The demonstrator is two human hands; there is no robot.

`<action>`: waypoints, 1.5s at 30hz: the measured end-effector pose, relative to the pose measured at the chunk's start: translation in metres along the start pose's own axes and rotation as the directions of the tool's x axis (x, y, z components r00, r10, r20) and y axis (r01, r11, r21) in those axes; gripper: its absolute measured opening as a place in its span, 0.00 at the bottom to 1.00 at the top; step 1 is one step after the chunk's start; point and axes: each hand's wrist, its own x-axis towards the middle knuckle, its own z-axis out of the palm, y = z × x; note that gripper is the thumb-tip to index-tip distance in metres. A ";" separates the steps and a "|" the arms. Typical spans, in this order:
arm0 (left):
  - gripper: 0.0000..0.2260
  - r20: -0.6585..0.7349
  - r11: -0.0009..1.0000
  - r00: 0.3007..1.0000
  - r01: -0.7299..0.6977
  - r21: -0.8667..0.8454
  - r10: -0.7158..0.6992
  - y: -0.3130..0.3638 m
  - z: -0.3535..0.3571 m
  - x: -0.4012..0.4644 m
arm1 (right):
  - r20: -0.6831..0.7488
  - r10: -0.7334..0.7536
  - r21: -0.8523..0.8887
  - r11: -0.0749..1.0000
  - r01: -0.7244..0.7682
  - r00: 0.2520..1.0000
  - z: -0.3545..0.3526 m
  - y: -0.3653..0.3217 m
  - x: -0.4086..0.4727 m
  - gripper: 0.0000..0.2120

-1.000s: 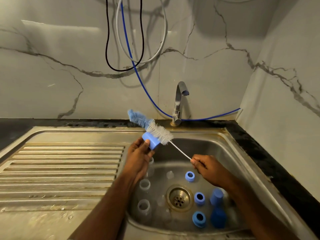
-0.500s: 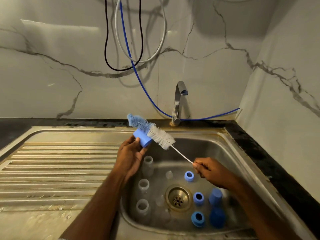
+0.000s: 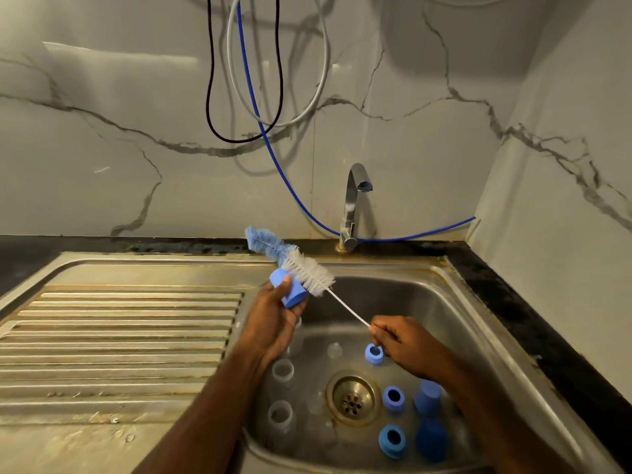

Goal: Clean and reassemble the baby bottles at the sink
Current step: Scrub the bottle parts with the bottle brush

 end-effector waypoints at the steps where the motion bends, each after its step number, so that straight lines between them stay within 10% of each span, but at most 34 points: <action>1: 0.18 -0.002 0.998 1.000 -0.025 0.052 0.025 -0.002 0.002 -0.001 | -0.018 -0.014 0.006 1.000 0.014 1.000 0.004 -0.003 0.002 0.16; 12: 0.19 0.059 0.928 0.995 -0.099 0.359 0.084 -0.006 -0.008 0.000 | -0.014 -0.019 0.049 0.999 0.019 1.000 0.003 -0.007 -0.002 0.16; 19: 0.15 -0.106 0.989 0.983 -0.149 0.016 0.150 0.016 -0.009 0.008 | -0.056 -0.014 -0.008 1.000 0.013 0.998 -0.005 0.005 -0.001 0.16; 45: 0.07 -0.073 0.953 0.980 -0.161 0.256 0.185 0.000 -0.002 0.001 | -0.024 -0.039 -0.063 0.997 0.037 0.999 -0.003 0.005 -0.001 0.16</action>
